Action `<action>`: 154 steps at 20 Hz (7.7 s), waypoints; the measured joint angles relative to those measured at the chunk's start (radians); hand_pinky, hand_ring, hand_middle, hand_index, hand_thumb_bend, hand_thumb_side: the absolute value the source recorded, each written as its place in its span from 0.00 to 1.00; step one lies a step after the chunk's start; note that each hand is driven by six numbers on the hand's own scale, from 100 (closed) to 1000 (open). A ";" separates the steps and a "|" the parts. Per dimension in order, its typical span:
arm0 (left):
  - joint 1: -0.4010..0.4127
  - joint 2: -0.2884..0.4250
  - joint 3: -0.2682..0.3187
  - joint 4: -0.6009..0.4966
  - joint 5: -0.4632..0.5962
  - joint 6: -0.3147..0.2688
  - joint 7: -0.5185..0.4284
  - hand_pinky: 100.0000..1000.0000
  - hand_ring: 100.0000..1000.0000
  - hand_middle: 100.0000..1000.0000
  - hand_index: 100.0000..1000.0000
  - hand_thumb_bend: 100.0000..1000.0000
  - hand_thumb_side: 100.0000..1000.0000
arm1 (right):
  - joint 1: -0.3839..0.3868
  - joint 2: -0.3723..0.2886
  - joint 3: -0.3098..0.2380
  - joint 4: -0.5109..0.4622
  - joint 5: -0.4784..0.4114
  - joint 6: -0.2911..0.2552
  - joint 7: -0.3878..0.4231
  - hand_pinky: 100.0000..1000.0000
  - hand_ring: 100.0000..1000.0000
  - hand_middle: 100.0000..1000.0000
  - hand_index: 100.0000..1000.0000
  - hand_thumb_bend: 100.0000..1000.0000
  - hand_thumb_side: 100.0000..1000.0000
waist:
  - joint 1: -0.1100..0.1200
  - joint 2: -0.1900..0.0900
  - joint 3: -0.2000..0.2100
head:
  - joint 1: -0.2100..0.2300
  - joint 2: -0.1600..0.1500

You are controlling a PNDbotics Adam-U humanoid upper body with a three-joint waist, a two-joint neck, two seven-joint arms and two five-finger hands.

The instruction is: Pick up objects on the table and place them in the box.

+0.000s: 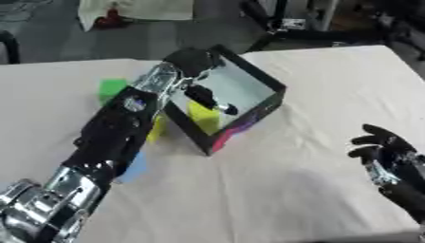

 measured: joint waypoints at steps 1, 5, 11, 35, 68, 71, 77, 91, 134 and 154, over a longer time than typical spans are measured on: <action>-0.010 0.016 0.017 -0.004 -0.017 0.004 0.001 0.84 0.81 0.87 0.94 0.70 0.91 | 0.000 0.000 0.000 0.000 0.000 0.000 0.000 0.81 0.62 0.66 0.88 0.00 0.37 | 0.000 0.000 0.000 | -0.002 0.000; -0.034 0.087 0.105 0.023 -0.042 0.029 -0.024 0.84 0.80 0.86 0.94 0.64 0.88 | 0.003 0.000 -0.004 0.003 0.000 0.000 -0.001 0.81 0.62 0.66 0.88 0.00 0.37 | 0.000 0.000 0.005 | -0.007 0.000; -0.059 0.136 0.196 0.069 -0.031 0.040 -0.119 0.86 0.82 0.87 0.95 0.62 0.77 | 0.005 0.000 -0.006 0.006 0.001 0.000 -0.001 0.81 0.62 0.66 0.88 0.00 0.37 | 0.000 0.000 0.005 | -0.007 0.000; -0.020 0.241 0.263 0.193 -0.055 0.020 -0.415 0.84 0.81 0.82 0.91 0.51 0.52 | 0.008 0.000 -0.009 0.006 0.003 -0.001 -0.002 0.81 0.62 0.66 0.88 0.00 0.37 | 0.000 0.000 0.007 | -0.029 0.000; 0.058 0.204 0.271 0.237 -0.009 0.105 -0.157 0.66 0.46 0.45 0.70 0.04 0.04 | -0.002 0.000 -0.011 0.006 0.003 -0.001 -0.001 0.81 0.62 0.66 0.88 0.00 0.37 | 0.000 0.000 -0.011 | -0.037 0.000; 0.050 0.204 0.271 0.217 0.008 0.096 -0.125 0.66 0.44 0.43 0.68 0.03 0.04 | -0.002 0.000 -0.011 0.006 0.003 -0.001 -0.001 0.81 0.62 0.66 0.88 0.00 0.37 | 0.000 0.000 -0.010 | -0.040 0.000; -0.040 0.213 0.263 0.136 0.073 0.042 -0.091 0.68 0.43 0.41 0.68 0.00 0.03 | 0.000 0.000 -0.012 0.006 0.003 -0.001 -0.001 0.81 0.62 0.66 0.88 0.00 0.37 | 0.000 0.000 -0.006 | -0.041 0.000; -0.019 0.027 0.143 0.055 0.150 -0.108 -0.164 0.73 0.62 0.65 0.82 0.10 0.15 | -0.002 0.000 -0.011 0.012 0.003 0.000 0.005 0.81 0.62 0.66 0.88 0.00 0.37 | 0.000 0.000 -0.022 | -0.032 0.000; 0.132 0.451 -0.133 -0.230 0.467 -0.367 -0.382 0.75 0.64 0.70 0.86 0.27 0.57 | 0.008 -0.005 -0.019 0.021 0.018 0.000 -0.001 0.81 0.62 0.66 0.88 0.00 0.36 | 0.002 -0.001 0.013 | -0.061 0.000; 0.180 0.496 -0.184 -0.340 0.806 -0.196 -0.552 0.76 0.65 0.72 0.87 0.30 0.58 | 0.013 -0.009 -0.019 0.026 0.019 0.000 -0.001 0.81 0.62 0.66 0.88 0.00 0.36 | 0.005 -0.001 0.011 | -0.072 0.000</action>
